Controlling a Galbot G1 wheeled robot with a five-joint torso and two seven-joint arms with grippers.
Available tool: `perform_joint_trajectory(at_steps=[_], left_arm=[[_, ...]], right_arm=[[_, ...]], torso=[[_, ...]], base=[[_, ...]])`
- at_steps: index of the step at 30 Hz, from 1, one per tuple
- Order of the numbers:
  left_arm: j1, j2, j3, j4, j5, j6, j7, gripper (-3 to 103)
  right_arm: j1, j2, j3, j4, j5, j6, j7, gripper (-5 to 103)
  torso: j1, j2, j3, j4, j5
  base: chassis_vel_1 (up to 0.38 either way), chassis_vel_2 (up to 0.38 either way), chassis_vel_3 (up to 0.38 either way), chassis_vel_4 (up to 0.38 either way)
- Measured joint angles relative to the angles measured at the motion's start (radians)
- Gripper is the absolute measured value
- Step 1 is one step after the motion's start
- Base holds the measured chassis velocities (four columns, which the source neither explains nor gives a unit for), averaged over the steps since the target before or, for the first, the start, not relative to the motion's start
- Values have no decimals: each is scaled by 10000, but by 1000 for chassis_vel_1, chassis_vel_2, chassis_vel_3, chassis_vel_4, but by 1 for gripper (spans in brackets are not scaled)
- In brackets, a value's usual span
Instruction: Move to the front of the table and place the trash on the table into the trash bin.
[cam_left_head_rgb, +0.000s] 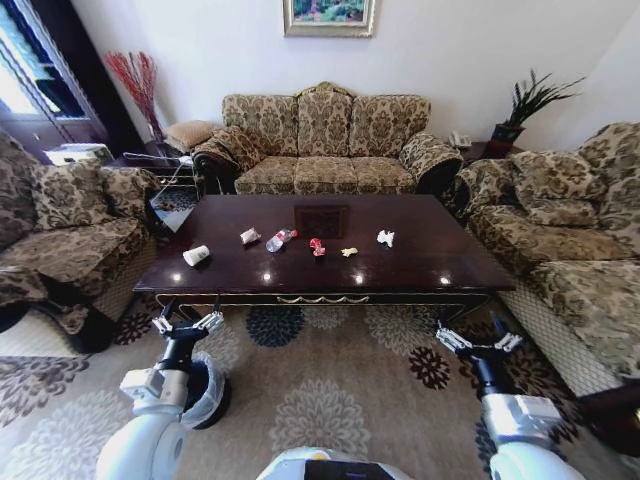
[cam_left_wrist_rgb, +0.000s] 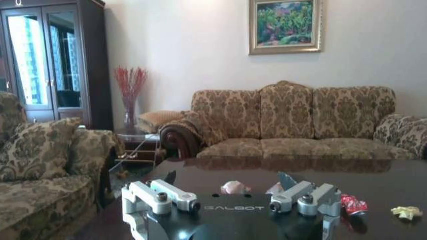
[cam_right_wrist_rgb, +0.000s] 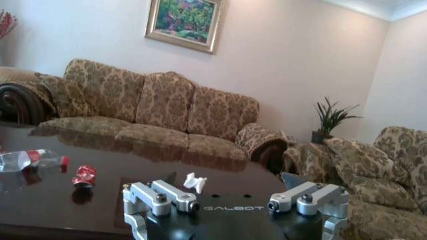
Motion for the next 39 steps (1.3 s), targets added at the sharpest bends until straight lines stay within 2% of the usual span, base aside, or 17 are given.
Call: perform_joint_trajectory(at_steps=[10, 21, 27, 28, 32, 39], left_arm=[[276, -156, -65, -447, 146, 124, -81, 100], [343, -277, -124, -416, 146, -17, -103, 100], [233, -183, -139, -387, 61, 54, -109, 100], [180, -119, -133, -248, -33, 108, -116, 100], [-28, 35, -69, 421, -134, 207, -141, 100], [-234, -12, 2, 1435, -283, 311, -131, 100]], right_arm=[[-19, 87, 102, -475, 279, 520, -65, 100], [211, -40, 38, -556, 281, 528, -89, 100], [172, -18, 89, -602, 349, 718, -71, 100], [172, 4, 90, -626, 361, 766, -69, 100], [137, 93, 51, -689, 352, 873, -88, 100], [107, 101, 26, -866, 66, 1116, -286, 100]], torso=[[-4, 0, -2, 1, -3], [-12, 7, -7, -1, -9], [-6, 4, -2, -3, -2], [3, -1, 3, 2, 4], [8, -3, 4, -3, 3], [-7, 0, -3, 0, -1]], base=[[391, 10, -410, -13], [467, -33, -449, 42], [67, -6, -56, -6], [-99, 16, 77, -4], [-91, -6, 134, -2], [-17, 3, 5, -4]])
